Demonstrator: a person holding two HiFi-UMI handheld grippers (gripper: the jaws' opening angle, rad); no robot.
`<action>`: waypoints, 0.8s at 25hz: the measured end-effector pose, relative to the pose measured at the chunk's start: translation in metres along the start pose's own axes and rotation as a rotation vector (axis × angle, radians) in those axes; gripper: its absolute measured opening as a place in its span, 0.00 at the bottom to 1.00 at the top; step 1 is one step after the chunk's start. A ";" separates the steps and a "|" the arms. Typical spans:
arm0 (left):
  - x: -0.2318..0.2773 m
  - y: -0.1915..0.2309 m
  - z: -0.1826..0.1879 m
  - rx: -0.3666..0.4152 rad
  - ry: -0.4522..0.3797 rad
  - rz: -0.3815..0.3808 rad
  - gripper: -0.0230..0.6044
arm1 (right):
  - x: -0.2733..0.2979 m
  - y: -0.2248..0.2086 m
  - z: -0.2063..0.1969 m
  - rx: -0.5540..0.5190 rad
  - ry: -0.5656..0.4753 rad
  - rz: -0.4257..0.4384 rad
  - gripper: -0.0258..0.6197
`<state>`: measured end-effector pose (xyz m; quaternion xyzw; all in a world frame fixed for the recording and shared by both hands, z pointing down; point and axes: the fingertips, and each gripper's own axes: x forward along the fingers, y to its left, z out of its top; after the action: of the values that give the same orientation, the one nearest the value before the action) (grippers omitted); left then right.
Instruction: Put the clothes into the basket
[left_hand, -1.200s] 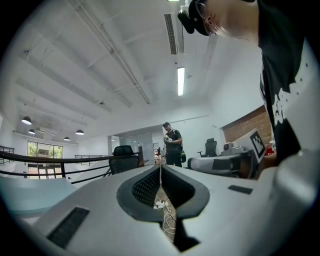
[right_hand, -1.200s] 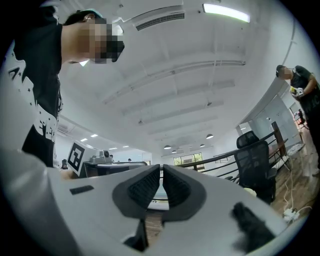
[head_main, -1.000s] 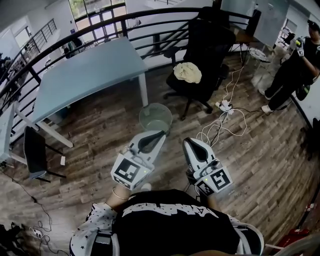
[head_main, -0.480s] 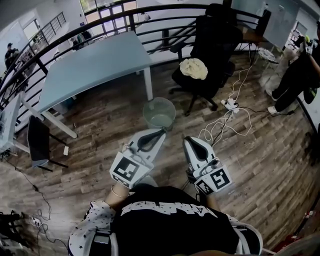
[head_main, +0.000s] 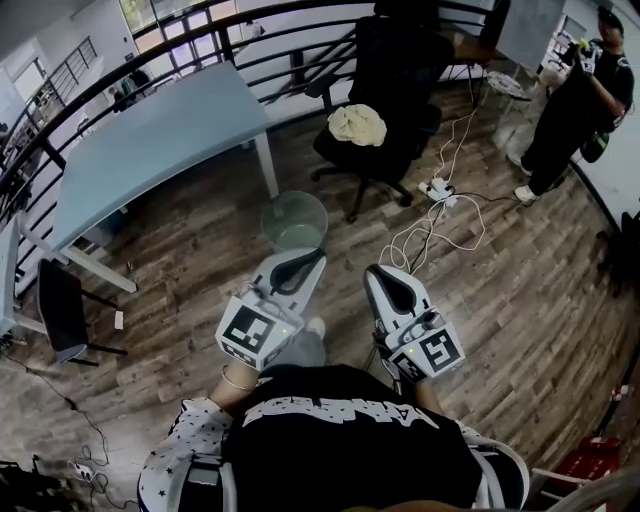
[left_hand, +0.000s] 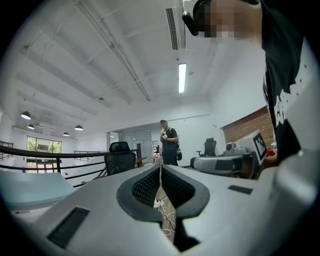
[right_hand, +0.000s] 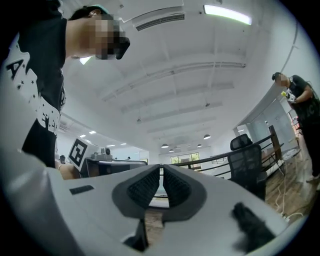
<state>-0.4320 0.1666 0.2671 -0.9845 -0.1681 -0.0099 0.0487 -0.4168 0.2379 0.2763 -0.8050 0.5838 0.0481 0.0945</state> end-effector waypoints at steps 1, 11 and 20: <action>0.008 0.002 0.000 -0.003 -0.008 -0.013 0.07 | 0.000 -0.007 -0.001 -0.014 0.009 -0.015 0.09; 0.081 0.017 0.009 -0.003 -0.047 -0.119 0.07 | 0.010 -0.069 0.013 -0.070 0.009 -0.115 0.09; 0.130 0.038 0.004 -0.003 -0.058 -0.191 0.07 | 0.031 -0.110 0.017 -0.088 0.020 -0.177 0.09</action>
<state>-0.2970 0.1740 0.2643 -0.9640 -0.2624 0.0136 0.0411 -0.3024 0.2456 0.2647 -0.8571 0.5087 0.0574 0.0570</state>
